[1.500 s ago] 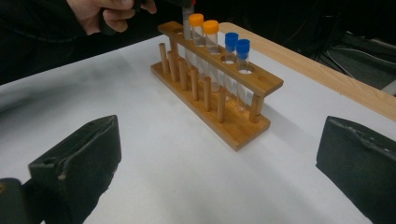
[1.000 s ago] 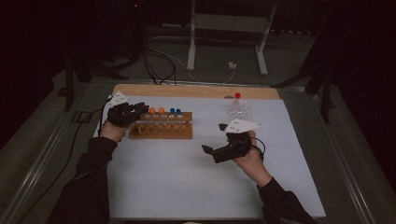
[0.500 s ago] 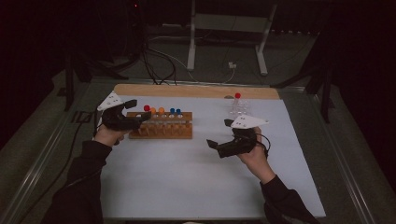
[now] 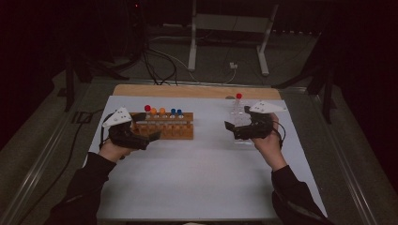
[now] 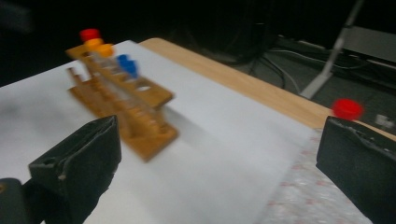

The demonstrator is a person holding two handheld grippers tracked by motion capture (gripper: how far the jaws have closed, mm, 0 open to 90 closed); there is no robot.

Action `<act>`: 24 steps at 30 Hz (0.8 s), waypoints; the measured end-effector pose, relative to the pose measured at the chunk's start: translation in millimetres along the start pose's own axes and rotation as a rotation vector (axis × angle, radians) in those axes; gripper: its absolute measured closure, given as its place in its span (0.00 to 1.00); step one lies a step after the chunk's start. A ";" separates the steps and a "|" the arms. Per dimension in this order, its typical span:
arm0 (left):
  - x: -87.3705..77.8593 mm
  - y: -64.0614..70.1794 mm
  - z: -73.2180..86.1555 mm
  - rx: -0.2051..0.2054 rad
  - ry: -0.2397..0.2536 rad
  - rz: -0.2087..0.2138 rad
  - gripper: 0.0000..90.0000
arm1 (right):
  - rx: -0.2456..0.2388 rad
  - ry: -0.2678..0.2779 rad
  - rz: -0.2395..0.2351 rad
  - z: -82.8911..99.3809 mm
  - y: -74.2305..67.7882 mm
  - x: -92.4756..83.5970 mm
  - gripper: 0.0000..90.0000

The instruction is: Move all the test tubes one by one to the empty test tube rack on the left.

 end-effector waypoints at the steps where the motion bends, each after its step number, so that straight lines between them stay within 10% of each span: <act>1: 1.7 1.7 1.4 0.000 -0.002 0.004 0.04 | 0.006 -0.006 0.011 0.0 4.6 2.7 0.00; 15: 11.6 16.2 7.3 0.023 -0.020 0.036 0.04 | 0.045 -0.092 0.155 5.9 46.0 47.1 0.07; 24: 14.0 17.3 8.2 0.026 -0.030 0.043 0.04 | 0.053 -0.191 0.188 13.8 66.2 73.3 0.44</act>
Point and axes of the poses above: each handheld gripper's, and its own axes: x roughly forward along the jaws, z roughly out of its underside, y roughly to its right, the point moved 2 cm from there along x, roughly forward along the jaws, and after that the axes turned 14 degrees about z, right-handed, at the moved point
